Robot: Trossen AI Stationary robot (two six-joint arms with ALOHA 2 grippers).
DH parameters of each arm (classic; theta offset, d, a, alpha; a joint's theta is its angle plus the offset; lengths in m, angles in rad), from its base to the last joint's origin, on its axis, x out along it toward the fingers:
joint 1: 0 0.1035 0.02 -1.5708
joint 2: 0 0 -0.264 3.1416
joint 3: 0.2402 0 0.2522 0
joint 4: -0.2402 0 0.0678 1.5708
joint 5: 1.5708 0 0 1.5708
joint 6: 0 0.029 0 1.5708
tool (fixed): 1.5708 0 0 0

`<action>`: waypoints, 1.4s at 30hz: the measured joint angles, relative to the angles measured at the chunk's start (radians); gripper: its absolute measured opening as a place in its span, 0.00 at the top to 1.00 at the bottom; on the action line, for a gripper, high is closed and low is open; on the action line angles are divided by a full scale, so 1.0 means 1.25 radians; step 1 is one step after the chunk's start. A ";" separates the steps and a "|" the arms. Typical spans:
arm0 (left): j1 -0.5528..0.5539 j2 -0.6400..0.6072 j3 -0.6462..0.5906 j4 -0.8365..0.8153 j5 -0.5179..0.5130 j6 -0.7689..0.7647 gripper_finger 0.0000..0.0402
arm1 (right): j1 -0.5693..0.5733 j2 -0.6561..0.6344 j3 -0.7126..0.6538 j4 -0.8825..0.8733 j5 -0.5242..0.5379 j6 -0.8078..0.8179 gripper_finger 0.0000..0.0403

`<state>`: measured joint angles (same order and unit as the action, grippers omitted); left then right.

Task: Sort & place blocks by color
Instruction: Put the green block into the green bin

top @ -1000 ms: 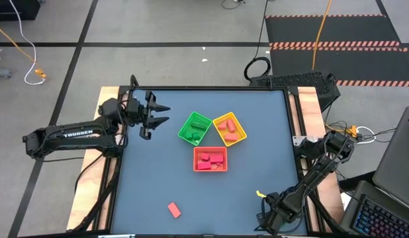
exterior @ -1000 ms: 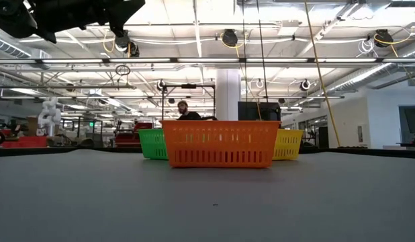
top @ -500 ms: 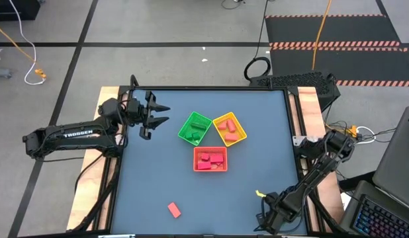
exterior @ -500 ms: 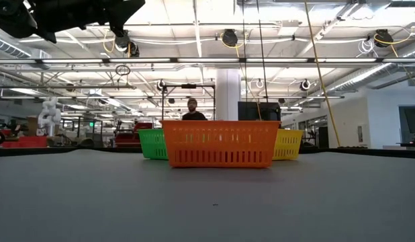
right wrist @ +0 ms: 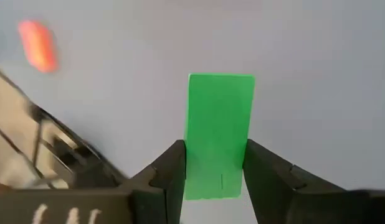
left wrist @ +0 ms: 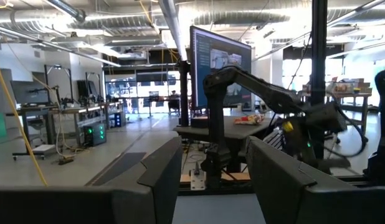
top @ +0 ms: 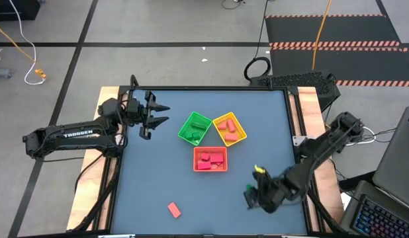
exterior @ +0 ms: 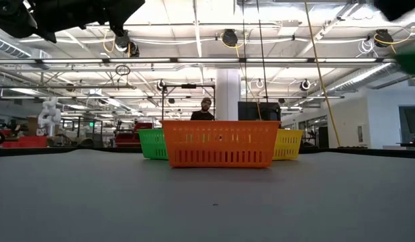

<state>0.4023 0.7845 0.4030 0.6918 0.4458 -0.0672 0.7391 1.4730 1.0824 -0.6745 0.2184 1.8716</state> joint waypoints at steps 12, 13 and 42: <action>0.021 0.000 0.000 -0.016 -0.001 -0.018 0.55 | -0.346 -0.028 0.001 0.328 0.139 -0.749 0.67; 0.027 0.000 0.000 -0.021 -0.001 -0.026 0.55 | -0.372 -0.020 0.001 0.374 0.138 -0.811 0.67; 0.072 -0.001 0.001 -0.179 -0.002 -0.036 0.55 | -0.691 0.286 0.000 0.854 -0.073 -1.129 0.61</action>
<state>0.4927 0.7837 0.4038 0.4675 0.4438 -0.1127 -0.1250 1.8305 1.0821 0.3936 0.1272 0.4597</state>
